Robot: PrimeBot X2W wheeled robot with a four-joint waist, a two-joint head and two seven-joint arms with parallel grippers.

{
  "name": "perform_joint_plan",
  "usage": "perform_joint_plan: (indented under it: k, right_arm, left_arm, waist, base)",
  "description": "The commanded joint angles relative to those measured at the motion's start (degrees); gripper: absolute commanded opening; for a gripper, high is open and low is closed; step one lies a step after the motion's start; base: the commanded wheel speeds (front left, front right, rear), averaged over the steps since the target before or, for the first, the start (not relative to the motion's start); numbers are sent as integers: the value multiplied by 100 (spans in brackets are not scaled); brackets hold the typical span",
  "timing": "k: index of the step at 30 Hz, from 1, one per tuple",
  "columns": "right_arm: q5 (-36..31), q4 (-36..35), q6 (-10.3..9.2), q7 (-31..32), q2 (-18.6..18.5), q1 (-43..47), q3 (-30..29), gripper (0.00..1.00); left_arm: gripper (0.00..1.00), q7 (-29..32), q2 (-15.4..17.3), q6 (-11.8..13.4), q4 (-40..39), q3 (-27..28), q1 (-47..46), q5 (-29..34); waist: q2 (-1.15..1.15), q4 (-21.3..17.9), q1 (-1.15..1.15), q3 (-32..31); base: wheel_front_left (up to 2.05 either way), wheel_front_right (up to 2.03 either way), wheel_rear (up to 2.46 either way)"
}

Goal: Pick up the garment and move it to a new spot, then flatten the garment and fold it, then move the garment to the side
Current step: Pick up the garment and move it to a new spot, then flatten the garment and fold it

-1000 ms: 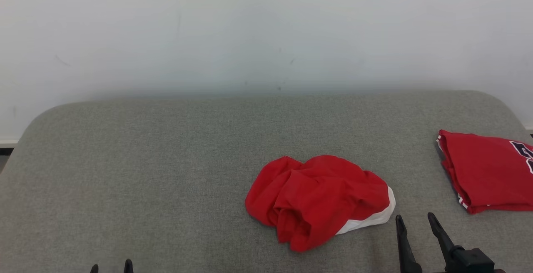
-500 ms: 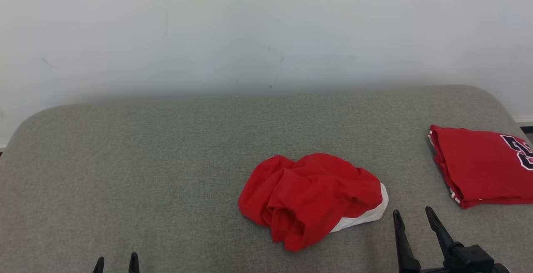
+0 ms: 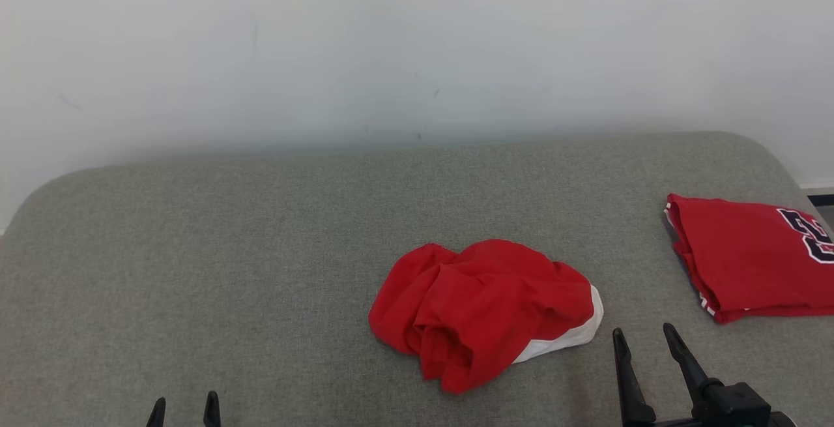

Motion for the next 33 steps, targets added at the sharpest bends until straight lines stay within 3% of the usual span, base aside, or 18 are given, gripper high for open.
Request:
perform_joint_plan:
  k: [1,12,17,22,27,33]
  right_arm:
    - [1,8,-15,-16,10,-14,9,100]
    - [-1,19,-15,2,10,-68,94,100]
    - [-26,4,-15,23,11,-105,142,100]
    - [-50,-19,-15,48,10,-158,182,100]
    - [-96,-69,-15,92,11,-208,249,100]
    - [-109,-134,-15,153,11,-318,409,100]
  left_arm:
    - [100,-16,-10,-39,14,4,-61,15]
    - [100,-16,-9,-30,82,24,-111,-14]
    - [100,96,97,-32,277,-228,-444,-164]
    - [100,1098,483,-24,388,-745,-1268,-553]
    - [100,2471,833,-24,645,-1218,-2416,-898]
    - [100,3844,1034,-23,1316,-2022,-3700,-1257]
  waist:
    - [0,-4,0,-2]
    - [0,-135,0,7]
    - [0,-346,0,31]
    - [0,-637,0,117]
    - [0,-997,0,227]
    - [0,-1526,0,467]
  base:
    - [0,0,0]
    - [0,0,0]
    - [0,0,0]
    - [0,0,0]
    - [0,0,0]
    - [0,0,0]
